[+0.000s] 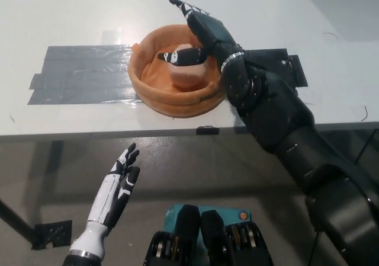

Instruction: A person hands a emotional support dumpling to the robot which it grabs with its right hand and places in the soft place kept infront of it in the centre of the desk

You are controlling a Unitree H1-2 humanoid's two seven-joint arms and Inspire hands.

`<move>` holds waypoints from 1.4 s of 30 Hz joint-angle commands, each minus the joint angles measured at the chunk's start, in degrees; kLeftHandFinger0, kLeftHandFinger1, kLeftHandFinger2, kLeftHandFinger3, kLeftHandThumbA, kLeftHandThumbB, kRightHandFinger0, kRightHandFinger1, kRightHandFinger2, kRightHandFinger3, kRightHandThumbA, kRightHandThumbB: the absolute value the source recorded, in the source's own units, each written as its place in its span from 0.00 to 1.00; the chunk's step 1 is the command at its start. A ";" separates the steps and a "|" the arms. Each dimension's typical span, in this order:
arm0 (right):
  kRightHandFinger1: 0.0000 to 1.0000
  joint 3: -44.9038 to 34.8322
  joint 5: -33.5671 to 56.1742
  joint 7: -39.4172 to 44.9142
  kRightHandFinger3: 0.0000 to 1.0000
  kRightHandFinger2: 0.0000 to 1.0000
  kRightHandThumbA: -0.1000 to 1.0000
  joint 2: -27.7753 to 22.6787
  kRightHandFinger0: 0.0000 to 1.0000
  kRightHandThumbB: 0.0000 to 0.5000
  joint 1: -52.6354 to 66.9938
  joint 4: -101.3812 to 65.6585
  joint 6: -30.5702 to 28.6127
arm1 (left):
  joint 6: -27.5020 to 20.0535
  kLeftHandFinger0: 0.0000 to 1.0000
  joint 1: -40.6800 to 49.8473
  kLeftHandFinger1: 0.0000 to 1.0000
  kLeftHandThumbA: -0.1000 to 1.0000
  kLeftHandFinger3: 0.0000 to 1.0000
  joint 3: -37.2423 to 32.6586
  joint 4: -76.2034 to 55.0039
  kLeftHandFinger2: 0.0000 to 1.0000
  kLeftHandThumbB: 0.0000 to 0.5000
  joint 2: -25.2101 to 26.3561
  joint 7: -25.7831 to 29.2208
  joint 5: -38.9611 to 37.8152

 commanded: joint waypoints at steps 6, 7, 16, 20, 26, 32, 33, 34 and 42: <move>1.00 -3.13 0.73 0.31 1.00 1.00 0.96 -4.08 1.00 0.75 5.12 -20.27 1.07 | -0.31 1.00 -0.76 1.00 1.00 1.00 0.30 -1.97 1.00 0.00 0.11 0.08 -0.58; 1.00 -3.58 0.50 0.15 1.00 1.00 0.97 -4.52 1.00 0.72 6.91 -24.23 1.41 | -0.34 1.00 -0.75 1.00 1.00 1.00 0.40 -1.97 1.00 0.00 0.03 0.03 -0.95; 1.00 -7.72 4.92 2.07 1.00 1.00 0.91 -5.72 1.00 0.51 32.08 -63.00 3.30 | -0.86 1.00 -1.45 1.00 1.00 1.00 0.48 -1.15 1.00 0.07 0.73 0.13 -0.54; 1.00 -8.70 5.62 1.28 1.00 1.00 0.92 -6.79 1.00 0.55 40.44 -69.10 1.17 | -0.92 1.00 -1.27 1.00 1.00 1.00 0.34 -0.98 1.00 0.04 0.73 0.34 -0.03; 1.00 -10.63 7.18 0.89 1.00 1.00 0.92 -9.16 1.00 0.58 48.08 -73.11 -2.20 | -1.89 1.00 -2.20 1.00 1.00 1.00 0.51 0.28 1.00 0.03 0.46 0.73 -0.40; 1.00 -13.17 7.69 -0.85 1.00 1.00 0.89 -9.88 1.00 0.51 54.32 -72.14 -4.35 | -2.12 1.00 -1.84 1.00 1.00 1.00 0.26 0.97 1.00 0.03 0.50 0.75 -0.10; 1.00 -13.56 7.59 -0.77 1.00 1.00 0.88 -10.04 1.00 0.50 55.57 -70.23 -4.63 | -1.91 1.00 -1.76 1.00 1.00 1.00 0.26 1.14 1.00 0.04 0.47 0.73 -0.09; 1.00 -13.74 7.46 -1.19 1.00 1.00 0.86 -9.96 1.00 0.48 56.31 -68.27 -6.30 | -2.11 1.00 -1.80 1.00 1.00 1.00 0.23 1.30 1.00 0.03 0.49 0.74 -0.07; 1.00 -12.58 7.43 -1.49 1.00 1.00 0.78 -9.57 1.00 0.45 58.83 -54.51 -13.91 | -1.74 1.00 -1.97 1.00 1.00 1.00 0.10 1.03 1.00 0.00 0.34 0.95 0.47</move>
